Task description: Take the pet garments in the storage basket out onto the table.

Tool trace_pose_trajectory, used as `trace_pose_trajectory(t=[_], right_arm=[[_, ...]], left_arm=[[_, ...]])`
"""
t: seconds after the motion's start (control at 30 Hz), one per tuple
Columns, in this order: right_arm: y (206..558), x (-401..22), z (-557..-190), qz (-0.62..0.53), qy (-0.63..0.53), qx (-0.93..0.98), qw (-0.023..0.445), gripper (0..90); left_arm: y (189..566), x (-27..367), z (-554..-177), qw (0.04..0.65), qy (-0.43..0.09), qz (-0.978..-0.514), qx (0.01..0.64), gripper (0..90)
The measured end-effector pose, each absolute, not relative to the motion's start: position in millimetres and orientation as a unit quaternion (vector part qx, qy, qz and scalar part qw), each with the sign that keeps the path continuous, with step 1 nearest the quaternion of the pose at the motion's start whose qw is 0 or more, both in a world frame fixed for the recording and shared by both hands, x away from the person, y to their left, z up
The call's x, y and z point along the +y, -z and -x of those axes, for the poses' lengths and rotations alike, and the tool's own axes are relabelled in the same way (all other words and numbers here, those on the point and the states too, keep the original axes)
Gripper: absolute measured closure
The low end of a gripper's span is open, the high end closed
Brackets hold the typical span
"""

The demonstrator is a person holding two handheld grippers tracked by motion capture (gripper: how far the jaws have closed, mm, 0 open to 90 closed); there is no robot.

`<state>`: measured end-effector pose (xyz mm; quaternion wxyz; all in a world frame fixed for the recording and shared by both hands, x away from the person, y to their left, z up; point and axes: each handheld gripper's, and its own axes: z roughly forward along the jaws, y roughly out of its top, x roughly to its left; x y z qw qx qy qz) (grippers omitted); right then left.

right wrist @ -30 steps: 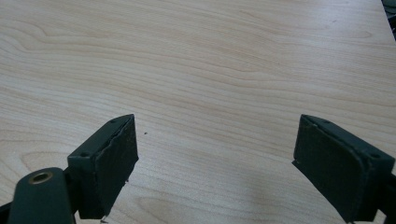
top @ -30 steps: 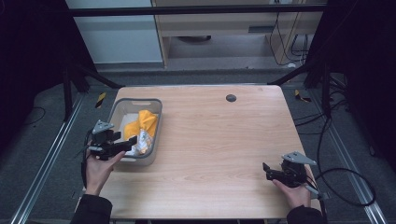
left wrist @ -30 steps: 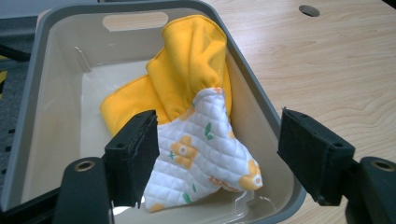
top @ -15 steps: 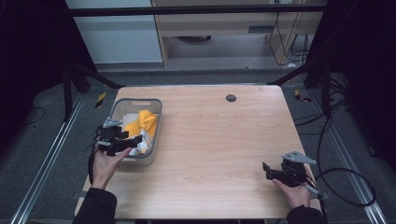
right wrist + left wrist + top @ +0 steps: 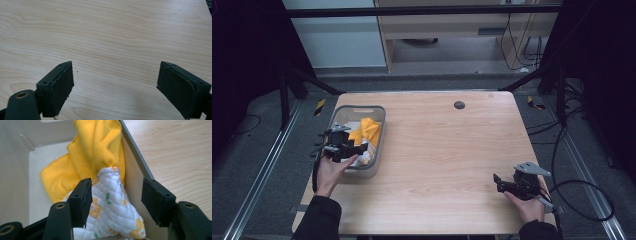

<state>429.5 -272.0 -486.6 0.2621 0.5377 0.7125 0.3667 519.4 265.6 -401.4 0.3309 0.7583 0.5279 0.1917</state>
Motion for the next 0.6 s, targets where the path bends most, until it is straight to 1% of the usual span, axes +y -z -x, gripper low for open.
trace_pose_trajectory(t=[0.17, 0.6], right_arm=[[486.2, -272.7, -429.4, -0.538, -0.367, 0.712, 0.262, 13.6], [487.4, -271.6, -430.4, -0.537, -0.364, 0.716, 0.258, 13.5]], left_arm=[[403.3, 262.5, -523.7, 0.324, -0.188, -0.762, 0.529, 43.1], [410.6, 258.2, -533.6, 0.299, -0.187, -0.771, 0.531, 51.9]])
